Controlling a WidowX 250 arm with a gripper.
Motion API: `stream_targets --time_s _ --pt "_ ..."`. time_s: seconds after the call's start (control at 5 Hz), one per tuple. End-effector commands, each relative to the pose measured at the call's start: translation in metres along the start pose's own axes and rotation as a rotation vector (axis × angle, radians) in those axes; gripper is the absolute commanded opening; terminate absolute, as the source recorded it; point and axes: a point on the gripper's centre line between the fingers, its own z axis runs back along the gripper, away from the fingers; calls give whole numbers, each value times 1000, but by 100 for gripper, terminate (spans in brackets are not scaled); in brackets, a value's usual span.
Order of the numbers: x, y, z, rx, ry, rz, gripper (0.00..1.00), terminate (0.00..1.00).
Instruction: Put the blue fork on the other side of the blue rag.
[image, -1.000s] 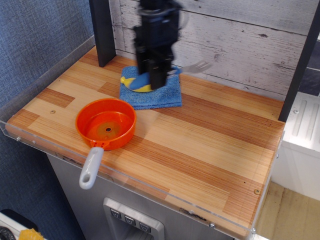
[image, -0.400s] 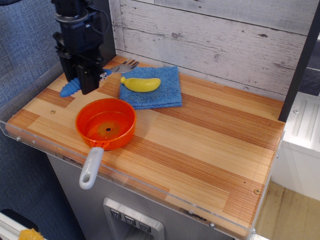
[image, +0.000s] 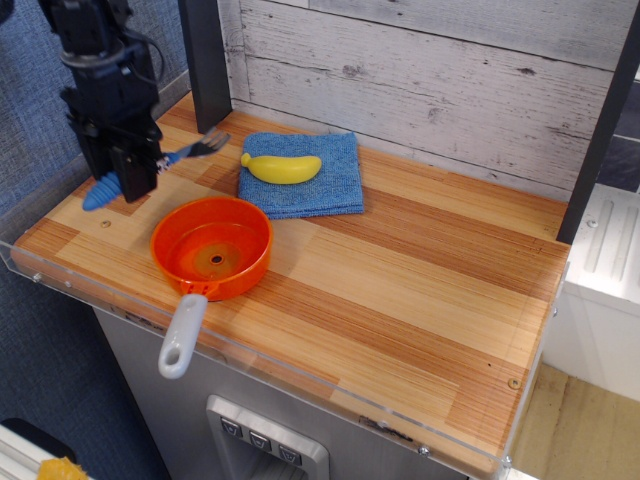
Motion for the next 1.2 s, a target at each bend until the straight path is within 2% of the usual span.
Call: stream_targets --time_s 0.0,0.2,0.4,0.6,0.8,1.0 --pt "12 -3 -5 43 -59 5 0 0" --pt "7 2 -15 30 -61 23 0 0" --pt "5 3 -25 18 -29 22 0 0" --pt "2 3 -30 1 -34 24 0 0" --pt "-2 6 -24 10 -69 41 100 0" --pt "-4 8 -20 25 -64 44 100 0"
